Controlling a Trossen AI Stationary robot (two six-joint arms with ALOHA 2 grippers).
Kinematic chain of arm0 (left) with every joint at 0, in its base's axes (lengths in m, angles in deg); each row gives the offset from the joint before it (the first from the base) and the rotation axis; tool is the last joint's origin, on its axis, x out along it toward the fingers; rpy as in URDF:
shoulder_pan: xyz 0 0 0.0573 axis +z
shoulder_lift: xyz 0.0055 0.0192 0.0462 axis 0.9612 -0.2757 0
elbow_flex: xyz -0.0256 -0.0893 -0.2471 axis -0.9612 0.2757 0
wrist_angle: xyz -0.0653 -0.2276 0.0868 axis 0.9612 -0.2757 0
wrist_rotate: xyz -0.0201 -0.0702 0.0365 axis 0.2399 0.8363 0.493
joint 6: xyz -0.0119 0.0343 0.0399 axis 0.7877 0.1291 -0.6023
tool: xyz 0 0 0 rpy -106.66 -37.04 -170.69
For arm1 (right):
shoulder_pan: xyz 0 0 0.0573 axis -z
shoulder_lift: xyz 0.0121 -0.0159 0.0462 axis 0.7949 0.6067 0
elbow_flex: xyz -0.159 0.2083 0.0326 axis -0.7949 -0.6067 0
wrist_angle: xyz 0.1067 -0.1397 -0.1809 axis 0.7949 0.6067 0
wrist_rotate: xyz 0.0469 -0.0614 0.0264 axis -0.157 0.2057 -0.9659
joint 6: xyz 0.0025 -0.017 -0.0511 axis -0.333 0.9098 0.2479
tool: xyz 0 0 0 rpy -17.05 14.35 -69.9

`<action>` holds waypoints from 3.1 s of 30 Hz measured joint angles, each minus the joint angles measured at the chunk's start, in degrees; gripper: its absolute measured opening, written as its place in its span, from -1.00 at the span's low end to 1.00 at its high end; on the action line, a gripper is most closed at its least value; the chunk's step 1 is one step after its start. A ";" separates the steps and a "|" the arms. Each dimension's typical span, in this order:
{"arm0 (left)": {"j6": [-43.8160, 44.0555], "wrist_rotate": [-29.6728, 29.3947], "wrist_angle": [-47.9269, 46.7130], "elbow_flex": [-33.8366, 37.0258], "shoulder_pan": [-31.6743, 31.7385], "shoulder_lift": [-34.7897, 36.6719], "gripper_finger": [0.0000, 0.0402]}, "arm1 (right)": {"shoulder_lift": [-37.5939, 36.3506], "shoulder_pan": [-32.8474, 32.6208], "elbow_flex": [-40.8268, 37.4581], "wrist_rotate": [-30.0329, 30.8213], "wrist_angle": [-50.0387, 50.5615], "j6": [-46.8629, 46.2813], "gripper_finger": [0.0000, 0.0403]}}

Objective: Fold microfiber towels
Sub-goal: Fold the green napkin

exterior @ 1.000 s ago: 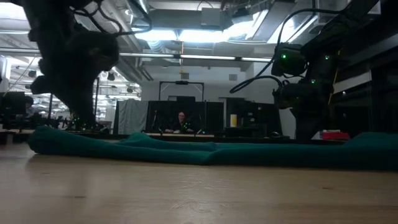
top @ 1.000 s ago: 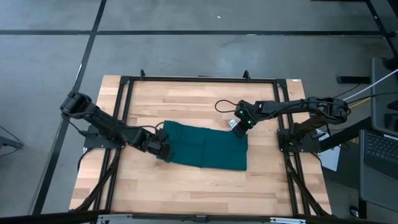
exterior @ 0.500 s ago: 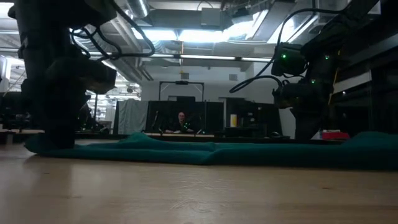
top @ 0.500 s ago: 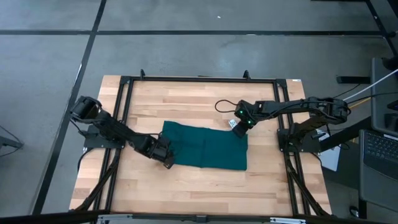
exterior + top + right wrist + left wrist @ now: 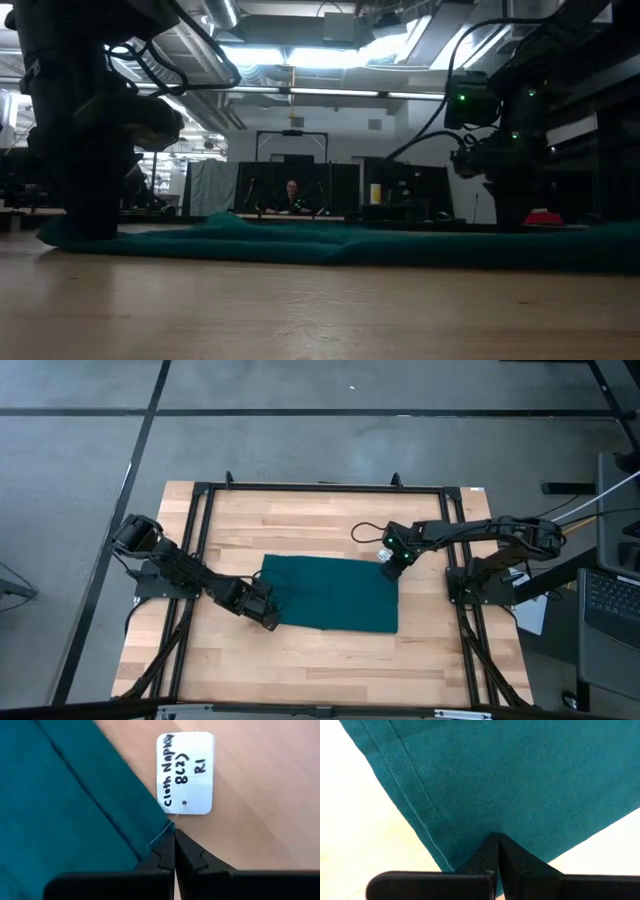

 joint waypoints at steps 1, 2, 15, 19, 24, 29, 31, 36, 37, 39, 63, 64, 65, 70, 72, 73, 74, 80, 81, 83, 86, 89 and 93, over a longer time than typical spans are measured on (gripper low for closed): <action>0.09 0.03 0.00 0.01 0.00 0.00 -0.99 | -0.70 0.22 -0.02 0.48 0.73 0.09 -1.00; 0.39 0.05 0.00 0.02 0.00 -0.01 -0.99 | -1.48 0.48 -0.02 0.96 1.81 0.15 -1.00; 0.55 -0.92 0.46 0.15 -0.11 0.22 -0.99 | -18.49 3.00 -0.04 1.08 7.96 -0.48 -0.73; 1.36 -2.05 0.56 0.20 -0.15 0.33 -0.99 | -20.59 3.09 -0.04 0.43 10.33 -1.26 -0.54; 4.38 -10.95 0.69 -0.13 -0.79 3.25 -0.99 | -20.42 2.08 -0.04 -2.64 10.11 -1.42 -0.47; 3.69 -17.22 -2.76 -0.17 0.95 9.47 -0.99 | -19.94 1.43 -0.07 -2.03 10.21 -0.37 -0.62; 2.16 -19.12 -4.59 -0.17 1.93 12.00 -0.99 | -19.31 1.43 -0.07 -2.03 10.17 0.02 -0.66; -2.96 -21.55 -6.52 -0.20 4.68 17.77 -0.99 | -18.20 2.23 -2.79 -4.71 6.88 -1.28 -0.58; -3.93 -21.55 -7.24 -0.20 5.18 18.77 -0.99 | -18.16 2.37 -4.09 -6.29 5.62 -2.74 -0.53; -5.61 -21.60 -7.70 -0.20 5.96 20.43 -0.99 | -18.11 2.38 -6.50 -9.04 3.24 -5.59 -0.42; -9.68 -20.99 -10.00 -0.39 7.58 24.03 -0.99 | -15.62 2.43 -11.74 -9.91 -7.05 -8.93 -0.49; -9.66 -20.99 -9.99 -0.39 7.58 24.02 -0.99 | -15.60 2.43 -11.74 -10.00 -7.44 -8.91 -0.52; -9.66 -20.99 -9.99 -0.39 7.58 24.02 -0.99 | -15.57 2.43 -11.74 -10.00 -7.45 -8.91 -0.55; -9.62 -20.99 -9.97 -0.39 7.58 24.03 -0.99 | -15.53 2.43 -11.74 -10.02 -7.27 -8.02 -0.76; -9.54 -21.02 -9.97 -0.39 7.58 24.02 -0.99 | -15.53 2.43 -11.74 -10.03 -7.32 -7.69 -0.90; -9.51 -21.02 -9.97 -0.39 7.58 24.03 -0.99 | -15.53 2.43 -11.74 -10.31 -7.40 -7.31 -0.95; -9.51 -21.02 -9.97 -0.39 7.58 24.02 -0.99 | -15.53 2.43 -11.74 -10.61 -7.80 -6.98 -0.97; -9.18 -20.97 -9.94 -0.39 7.58 24.02 -0.99 | -15.53 2.43 -11.74 -7.26 -8.42 -8.14 -0.60; -9.12 -20.95 -9.94 -0.39 7.58 24.03 -0.99 | -15.53 2.43 -11.74 -7.04 -8.38 -8.42 -0.52; -9.09 -20.95 -9.94 -0.42 7.58 24.02 -0.99 | -15.53 2.43 -11.74 -7.00 -8.40 -8.52 -0.37; -9.15 -20.95 -9.94 -0.42 7.58 24.02 -0.99 | -15.53 2.43 -11.84 -6.98 -8.29 -9.02 -0.25; -9.22 -20.99 -9.94 -0.42 7.58 24.02 -0.99 | -15.53 2.37 -13.18 -7.57 -9.19 -9.73 -0.27; -9.25 -20.97 -9.94 -0.42 7.58 24.02 -0.99 | -15.53 2.37 -15.06 -10.01 -12.51 -10.86 -0.51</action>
